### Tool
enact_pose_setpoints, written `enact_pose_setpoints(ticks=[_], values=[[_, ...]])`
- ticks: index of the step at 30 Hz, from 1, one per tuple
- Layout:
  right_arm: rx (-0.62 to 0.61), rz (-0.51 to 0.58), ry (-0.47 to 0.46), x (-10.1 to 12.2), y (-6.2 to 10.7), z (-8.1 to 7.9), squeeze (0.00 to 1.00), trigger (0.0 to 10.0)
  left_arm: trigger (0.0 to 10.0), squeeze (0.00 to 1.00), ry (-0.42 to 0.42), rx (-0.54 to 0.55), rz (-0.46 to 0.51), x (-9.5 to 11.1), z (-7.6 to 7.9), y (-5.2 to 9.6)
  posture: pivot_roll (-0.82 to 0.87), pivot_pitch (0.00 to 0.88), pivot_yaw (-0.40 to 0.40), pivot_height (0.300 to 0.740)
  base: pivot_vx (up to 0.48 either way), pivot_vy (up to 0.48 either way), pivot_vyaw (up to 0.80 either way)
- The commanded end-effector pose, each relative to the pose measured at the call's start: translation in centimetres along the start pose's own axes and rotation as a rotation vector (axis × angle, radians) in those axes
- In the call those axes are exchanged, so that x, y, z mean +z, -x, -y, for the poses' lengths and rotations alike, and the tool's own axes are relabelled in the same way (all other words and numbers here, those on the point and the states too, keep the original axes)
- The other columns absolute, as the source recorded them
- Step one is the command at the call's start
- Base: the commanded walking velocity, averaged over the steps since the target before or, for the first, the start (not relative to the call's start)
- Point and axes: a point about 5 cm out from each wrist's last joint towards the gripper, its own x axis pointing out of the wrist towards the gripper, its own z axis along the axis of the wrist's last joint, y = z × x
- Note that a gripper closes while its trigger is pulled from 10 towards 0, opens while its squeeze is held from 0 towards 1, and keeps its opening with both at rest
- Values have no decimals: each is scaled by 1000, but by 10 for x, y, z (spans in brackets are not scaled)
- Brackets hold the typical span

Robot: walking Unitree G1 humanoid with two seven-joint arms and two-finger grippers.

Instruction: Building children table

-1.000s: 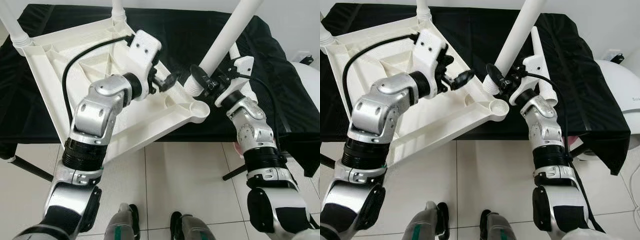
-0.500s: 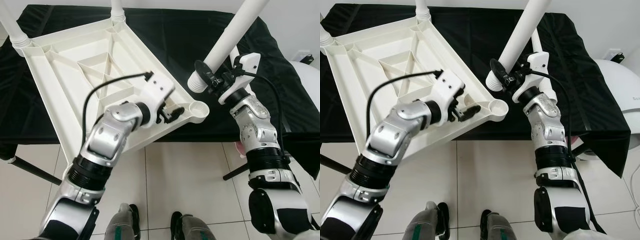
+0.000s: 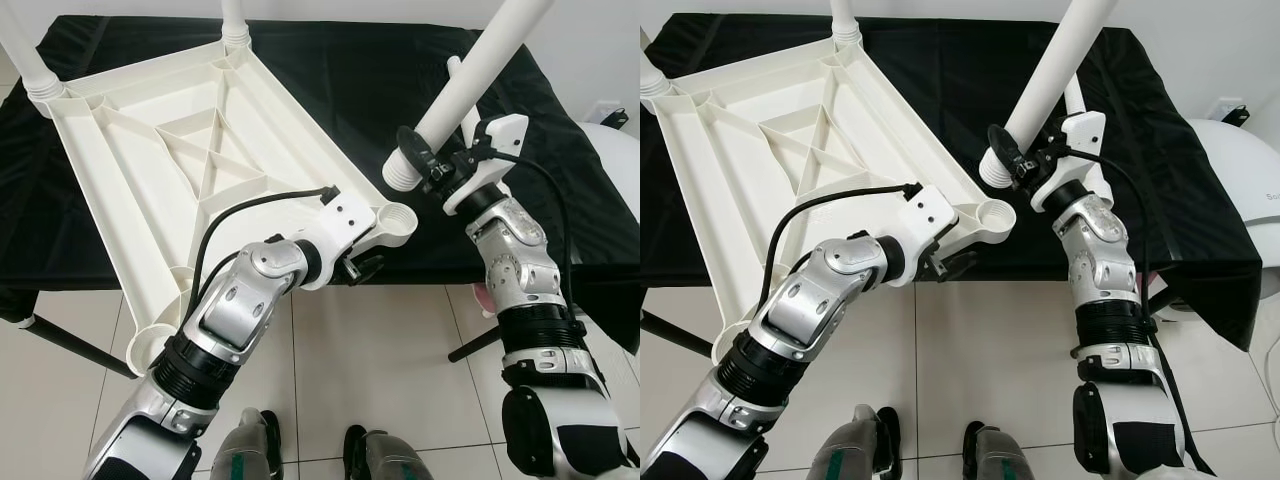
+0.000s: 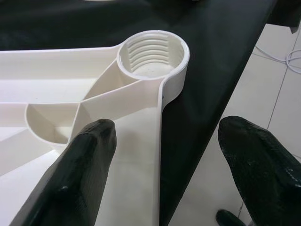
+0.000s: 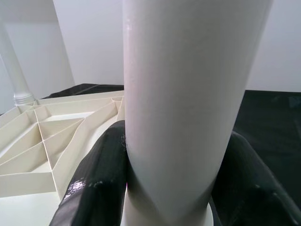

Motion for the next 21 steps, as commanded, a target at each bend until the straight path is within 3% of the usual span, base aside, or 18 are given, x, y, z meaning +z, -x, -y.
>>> enact_pose_setpoints(ticks=[1,12,13,16,17,21], values=[[-8,21,13,5,2,3,0,10000,10000,0,4,49,-22,-6,-1,-2,-55,145,-20,740,0,0,0],[13,38,3,10,2,2,0,10000,10000,0,34,107,-144,-29,-15,-5,-58,156,-16,740,0,0,0],[15,38,3,10,2,2,0,10000,4824,0,35,107,-140,-28,-17,-5,-58,156,-16,740,0,0,0],[15,38,6,11,3,2,0,10000,5333,0,38,112,-131,-26,-20,-5,-60,158,-15,740,0,0,0],[14,37,7,11,3,3,0,10000,0,0,39,113,-128,-26,-21,-5,-63,160,-13,740,0,0,0],[10,37,16,12,4,5,0,10000,0,0,27,117,-128,-26,-26,-3,-64,161,-12,740,0,0,0]])
